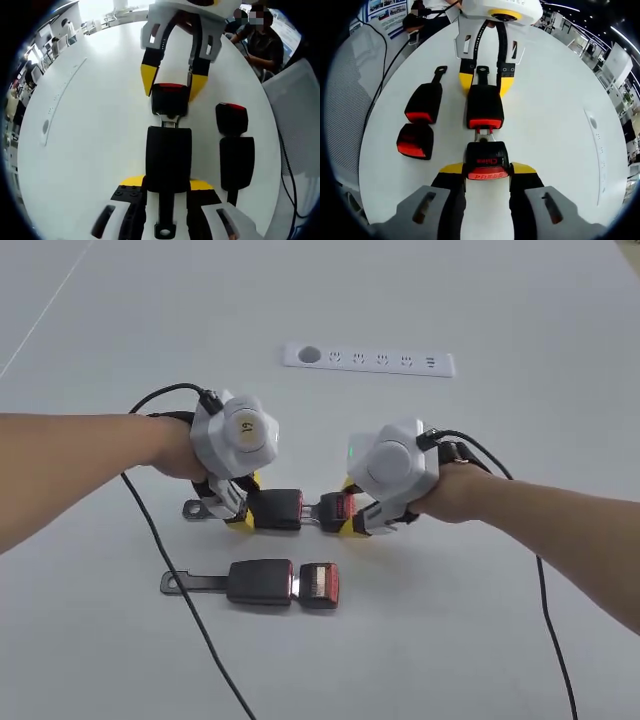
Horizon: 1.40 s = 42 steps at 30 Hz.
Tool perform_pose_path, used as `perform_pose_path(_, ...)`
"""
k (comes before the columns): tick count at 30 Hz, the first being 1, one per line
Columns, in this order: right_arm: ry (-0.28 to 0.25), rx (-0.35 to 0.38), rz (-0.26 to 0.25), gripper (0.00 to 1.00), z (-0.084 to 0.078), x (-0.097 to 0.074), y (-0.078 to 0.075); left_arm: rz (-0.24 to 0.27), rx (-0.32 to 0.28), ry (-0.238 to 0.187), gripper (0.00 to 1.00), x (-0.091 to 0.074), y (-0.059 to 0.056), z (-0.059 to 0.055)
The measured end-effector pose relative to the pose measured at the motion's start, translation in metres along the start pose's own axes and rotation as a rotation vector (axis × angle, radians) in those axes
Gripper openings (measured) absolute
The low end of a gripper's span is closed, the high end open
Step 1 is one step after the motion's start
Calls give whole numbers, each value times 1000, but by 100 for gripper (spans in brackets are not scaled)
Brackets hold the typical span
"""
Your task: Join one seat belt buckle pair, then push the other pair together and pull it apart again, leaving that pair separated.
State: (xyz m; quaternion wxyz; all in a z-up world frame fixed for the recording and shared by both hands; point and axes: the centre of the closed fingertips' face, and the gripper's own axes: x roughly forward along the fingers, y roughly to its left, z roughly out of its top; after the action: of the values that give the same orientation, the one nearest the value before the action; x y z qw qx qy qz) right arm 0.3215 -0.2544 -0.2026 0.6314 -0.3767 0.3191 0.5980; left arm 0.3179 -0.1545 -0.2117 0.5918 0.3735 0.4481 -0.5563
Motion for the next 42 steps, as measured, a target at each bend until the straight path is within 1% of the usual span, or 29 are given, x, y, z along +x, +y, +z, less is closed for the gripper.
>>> perform_pose_path(3, 4, -9, -2, 31, -1, 0, 0, -1, 3, 1, 30, -3, -3, 3)
perform_pose_path(9, 0, -31, -16, 31, -1, 0, -1, 1, 1, -7, 30, -4, -5, 5)
perform_pose_path(12, -4, -21, -18, 30, 0, 0, -1, 4, 6, -13, 30, -2, -3, 2)
perform_pose_path(13, -4, -13, -18, 30, 0, 1, -1, 5, 7, -17, 30, -4, -5, 4)
perform_pose_path(15, -10, 3, -18, 30, 0, 1, -1, 7, 4, -26, 30, -2, -3, 3)
perform_pose_path(17, -14, 14, -18, 30, -1, 1, -1, 9, 9, -29, 30, -5, -6, 6)
perform_pose_path(18, -16, 17, -18, 30, 0, 1, -1, 8, 9, -30, 30, -3, -5, 5)
perform_pose_path(19, -15, 17, -17, 30, 0, 1, -2, 10, 18, -29, 29, -1, -2, 3)
perform_pose_path(20, -14, 17, -16, 30, 0, 2, -1, 10, 19, -29, 29, -1, -2, 3)
perform_pose_path(23, -15, 24, -12, 29, 0, 2, -1, 12, 23, -36, 29, -1, -3, 3)
perform_pose_path(25, -15, 24, -12, 29, 0, 2, 0, 12, 23, -42, 29, -3, -6, 6)
perform_pose_path(27, -14, 25, -12, 29, 0, 3, -1, 13, 22, -47, 29, 1, 0, 1)
perform_pose_path(31, -13, 27, -11, 29, 0, 3, 0, 12, 23, -49, 29, 0, -1, 3)
perform_pose_path(35, -11, 29, -10, 29, 1, 3, 0, 10, 23, -52, 29, 1, 0, 0)
perform_pose_path(36, -10, 29, -10, 29, 1, 3, 1, 10, 23, -53, 29, 1, 0, 1)
perform_pose_path(37, -10, 28, -9, 29, 1, 3, 0, 10, 22, -54, 29, -2, -3, 4)
perform_pose_path(42, -11, 30, -10, 29, 1, 5, 0, 10, 24, -52, 29, -2, -3, 4)
